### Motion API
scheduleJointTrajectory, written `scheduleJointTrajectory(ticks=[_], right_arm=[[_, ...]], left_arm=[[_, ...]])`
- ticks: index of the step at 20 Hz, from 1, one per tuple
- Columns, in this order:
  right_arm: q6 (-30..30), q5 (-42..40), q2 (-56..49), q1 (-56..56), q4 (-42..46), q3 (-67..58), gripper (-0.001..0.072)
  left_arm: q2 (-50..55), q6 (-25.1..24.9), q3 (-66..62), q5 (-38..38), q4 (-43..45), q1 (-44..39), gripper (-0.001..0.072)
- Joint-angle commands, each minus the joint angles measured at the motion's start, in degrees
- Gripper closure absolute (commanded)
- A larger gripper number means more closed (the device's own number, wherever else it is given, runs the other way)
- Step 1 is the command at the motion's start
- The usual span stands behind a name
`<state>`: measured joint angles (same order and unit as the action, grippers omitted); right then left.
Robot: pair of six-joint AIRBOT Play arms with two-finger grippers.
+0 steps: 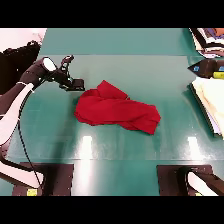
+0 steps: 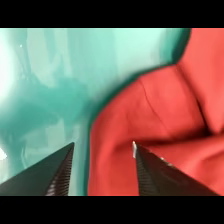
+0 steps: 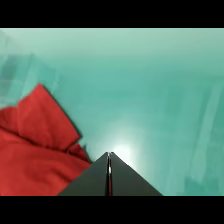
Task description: Fold the shirts.
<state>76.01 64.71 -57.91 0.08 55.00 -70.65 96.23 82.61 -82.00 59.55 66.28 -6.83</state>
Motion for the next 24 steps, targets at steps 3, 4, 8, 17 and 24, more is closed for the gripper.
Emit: scheduleJointTrajectory(ticks=[3, 4, 8, 17, 24], right_arm=[[0.0, -0.3, 0.3, 0.0, 0.5, 7.6, 0.0697], [0.0, -0.5, 0.3, -0.1, 0.5, 9.1, 0.0698], [0.0, -0.7, 0.3, -0.2, 0.7, 14.6, 0.0697], [0.0, 5.4, -8.3, 2.7, 0.0, 24.3, 0.0178], [-0.5, 1.9, -18.4, 8.6, 0.0, 24.3, 0.0625]], left_arm=[[3.6, -0.9, 0.3, 0.1, -4.5, 0.0, 0.0247], [3.9, -3.0, 0.3, 0.6, -6.6, 0.0, 0.025], [4.0, -6.1, 0.3, 1.0, -9.3, 0.0, 0.0348], [3.5, -7.6, -3.1, 1.2, -9.1, 0.0, 0.0681], [3.5, -7.9, -10.4, 4.7, -9.0, 0.0, 0.0681]])
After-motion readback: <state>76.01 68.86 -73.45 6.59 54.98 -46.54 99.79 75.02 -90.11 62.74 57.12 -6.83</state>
